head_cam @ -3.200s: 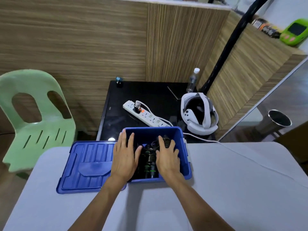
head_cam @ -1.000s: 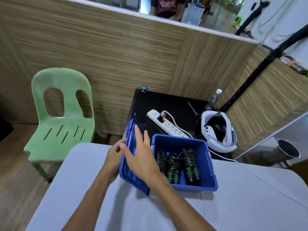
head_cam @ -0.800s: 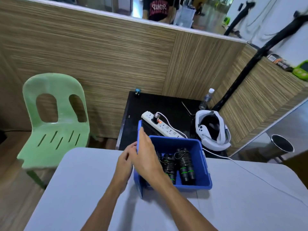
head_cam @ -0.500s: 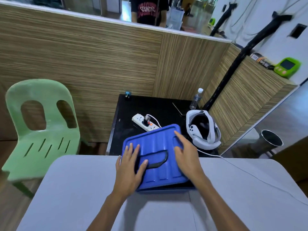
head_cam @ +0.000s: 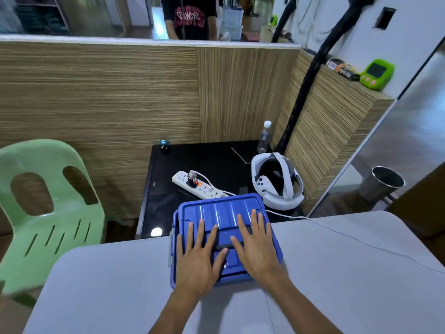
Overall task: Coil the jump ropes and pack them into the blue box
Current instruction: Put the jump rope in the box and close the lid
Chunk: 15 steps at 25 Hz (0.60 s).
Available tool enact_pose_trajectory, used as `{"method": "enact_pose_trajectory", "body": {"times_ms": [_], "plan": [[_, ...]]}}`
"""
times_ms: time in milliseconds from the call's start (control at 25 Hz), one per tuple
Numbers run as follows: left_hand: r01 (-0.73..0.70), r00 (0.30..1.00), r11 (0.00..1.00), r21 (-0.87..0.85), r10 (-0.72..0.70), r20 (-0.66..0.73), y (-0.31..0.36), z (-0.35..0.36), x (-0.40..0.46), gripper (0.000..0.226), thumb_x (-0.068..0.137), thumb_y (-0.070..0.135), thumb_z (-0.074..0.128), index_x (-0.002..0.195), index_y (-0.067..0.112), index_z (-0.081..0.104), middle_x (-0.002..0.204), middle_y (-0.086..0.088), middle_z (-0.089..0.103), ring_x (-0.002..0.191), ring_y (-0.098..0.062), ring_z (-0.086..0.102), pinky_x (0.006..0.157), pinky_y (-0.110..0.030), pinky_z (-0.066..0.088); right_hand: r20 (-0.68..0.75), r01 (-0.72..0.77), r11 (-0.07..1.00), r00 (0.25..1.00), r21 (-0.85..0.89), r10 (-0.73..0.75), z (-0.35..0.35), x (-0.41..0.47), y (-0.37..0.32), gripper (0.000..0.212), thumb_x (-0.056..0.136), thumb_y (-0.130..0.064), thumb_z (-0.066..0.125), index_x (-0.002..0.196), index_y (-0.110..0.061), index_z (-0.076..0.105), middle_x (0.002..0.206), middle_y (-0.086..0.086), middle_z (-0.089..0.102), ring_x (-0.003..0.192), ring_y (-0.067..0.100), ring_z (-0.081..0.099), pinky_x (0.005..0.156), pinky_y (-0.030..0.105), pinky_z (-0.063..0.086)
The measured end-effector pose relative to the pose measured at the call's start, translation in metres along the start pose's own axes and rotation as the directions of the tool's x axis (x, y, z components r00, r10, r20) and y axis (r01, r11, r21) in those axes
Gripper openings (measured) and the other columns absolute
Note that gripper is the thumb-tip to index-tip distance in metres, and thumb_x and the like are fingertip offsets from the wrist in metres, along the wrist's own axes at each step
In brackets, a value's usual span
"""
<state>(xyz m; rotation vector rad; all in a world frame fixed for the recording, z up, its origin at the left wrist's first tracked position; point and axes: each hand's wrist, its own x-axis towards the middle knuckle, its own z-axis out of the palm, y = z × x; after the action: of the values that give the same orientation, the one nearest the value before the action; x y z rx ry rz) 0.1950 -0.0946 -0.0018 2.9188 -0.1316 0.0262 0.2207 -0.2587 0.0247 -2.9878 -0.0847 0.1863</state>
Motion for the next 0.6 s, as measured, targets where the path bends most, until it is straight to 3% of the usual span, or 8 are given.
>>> {"method": "enact_pose_trajectory", "body": {"times_ms": [80, 160, 280, 360, 400, 480, 600], "plan": [[0.006, 0.999, 1.0, 0.01, -0.006, -0.043, -0.008, -0.001, -0.007, 0.065, 0.093, 0.069, 0.013, 0.148, 0.039, 0.029, 0.16, 0.003, 0.017, 0.149, -0.026, 0.009, 0.116, -0.046, 0.005, 0.033, 0.015, 1.0, 0.999, 0.014, -0.015, 0.005, -0.004, 0.001, 0.069, 0.092, -0.057, 0.023, 0.141, -0.019, 0.053, 0.147, 0.021, 0.045, 0.135, 0.034, 0.045, 0.107, 0.046, 0.04], [0.006, 0.997, 0.999, 0.031, -0.003, -0.081, -0.017, -0.007, -0.008, 0.062, 0.092, 0.07, 0.018, 0.146, 0.043, 0.032, 0.159, 0.004, 0.022, 0.148, -0.025, 0.012, 0.116, -0.045, 0.006, 0.044, 0.028, 0.999, 0.999, 0.025, -0.029, -0.003, -0.001, 0.002, 0.066, 0.092, -0.058, 0.028, 0.137, -0.021, 0.058, 0.143, 0.018, 0.051, 0.13, 0.032, 0.052, 0.094, 0.046, 0.05], [0.006, 0.993, 1.0, 0.013, -0.005, -0.115, -0.019, -0.016, -0.003, 0.059, 0.09, 0.07, 0.024, 0.14, 0.043, 0.041, 0.158, -0.001, 0.026, 0.148, -0.024, 0.014, 0.116, -0.046, 0.007, -0.037, 0.088, 0.996, 0.995, 0.019, -0.088, -0.01, 0.007, 0.016, 0.067, 0.097, -0.06, 0.022, 0.153, -0.024, 0.032, 0.161, 0.015, 0.019, 0.148, 0.031, 0.019, 0.113, 0.05, 0.032], [0.05, 0.991, 0.997, -0.066, -0.058, -0.124, -0.019, -0.016, 0.003, 0.058, 0.088, 0.07, 0.027, 0.138, 0.042, 0.039, 0.16, 0.0, 0.016, 0.149, -0.021, 0.007, 0.117, -0.046, 0.008, -0.01, 0.085, 0.994, 0.996, 0.073, -0.085, -0.007, 0.011, 0.029, 0.072, 0.096, -0.064, 0.017, 0.157, -0.028, 0.005, 0.163, 0.007, -0.015, 0.15, 0.026, -0.011, 0.121, 0.045, 0.015], [0.069, 0.991, 0.992, -0.101, -0.081, -0.111, -0.02, -0.016, 0.006, 0.061, 0.087, 0.071, 0.026, 0.14, 0.041, 0.036, 0.161, 0.001, 0.011, 0.149, -0.02, 0.003, 0.117, -0.046, 0.008, 0.004, 0.085, 0.99, 0.996, 0.112, -0.086, -0.005, 0.012, 0.032, 0.073, 0.096, -0.064, 0.017, 0.157, -0.028, -0.002, 0.161, 0.003, -0.023, 0.149, 0.022, -0.019, 0.12, 0.041, 0.013], [0.096, 0.991, 0.983, -0.154, -0.109, -0.081, -0.022, -0.015, 0.01, 0.069, 0.088, 0.071, 0.026, 0.147, 0.036, 0.03, 0.162, 0.0, 0.007, 0.149, -0.019, 0.0, 0.118, -0.045, 0.01, 0.021, 0.101, 0.981, 0.994, 0.166, -0.106, -0.003, 0.013, 0.031, 0.072, 0.099, -0.06, 0.023, 0.157, -0.027, -0.003, 0.16, 0.001, -0.026, 0.148, 0.019, -0.022, 0.119, 0.035, 0.015], [0.12, 0.988, 0.972, -0.203, -0.137, -0.067, -0.026, -0.016, 0.01, 0.075, 0.089, 0.071, 0.025, 0.15, 0.029, 0.027, 0.162, -0.002, 0.01, 0.149, -0.019, 0.004, 0.117, -0.045, 0.017, 0.022, 0.101, 0.981, 0.994, 0.166, -0.106, 0.0, 0.013, 0.022, 0.068, 0.103, -0.054, 0.026, 0.158, -0.021, 0.001, 0.161, 0.005, -0.023, 0.149, 0.023, -0.019, 0.122, 0.038, 0.011]]}}
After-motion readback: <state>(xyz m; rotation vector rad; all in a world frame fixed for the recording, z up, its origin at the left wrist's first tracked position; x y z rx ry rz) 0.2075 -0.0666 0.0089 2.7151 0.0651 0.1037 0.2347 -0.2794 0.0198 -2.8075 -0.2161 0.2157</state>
